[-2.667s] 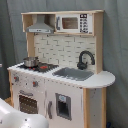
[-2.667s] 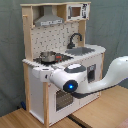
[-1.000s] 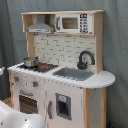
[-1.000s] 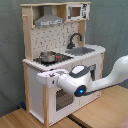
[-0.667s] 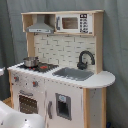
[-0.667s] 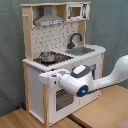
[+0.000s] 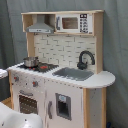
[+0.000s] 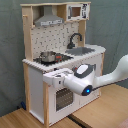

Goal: Play with the kitchen

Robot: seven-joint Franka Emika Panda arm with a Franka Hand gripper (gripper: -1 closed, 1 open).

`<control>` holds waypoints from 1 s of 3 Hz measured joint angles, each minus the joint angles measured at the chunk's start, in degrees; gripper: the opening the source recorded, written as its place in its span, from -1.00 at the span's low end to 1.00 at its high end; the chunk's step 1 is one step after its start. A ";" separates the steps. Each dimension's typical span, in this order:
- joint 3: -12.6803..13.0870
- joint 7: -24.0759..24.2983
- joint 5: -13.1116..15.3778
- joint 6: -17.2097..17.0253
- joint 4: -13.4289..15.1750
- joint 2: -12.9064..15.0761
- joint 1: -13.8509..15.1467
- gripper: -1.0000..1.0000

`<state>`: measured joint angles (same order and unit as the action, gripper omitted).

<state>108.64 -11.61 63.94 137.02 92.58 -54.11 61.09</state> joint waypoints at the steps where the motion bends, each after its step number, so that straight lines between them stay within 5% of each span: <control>1: -2.16 2.80 3.26 2.67 4.25 0.60 -2.37 1.00; 3: -6.33 8.43 9.73 8.00 11.75 1.18 -6.70 1.00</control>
<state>102.31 -3.17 73.67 145.02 104.33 -52.93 54.38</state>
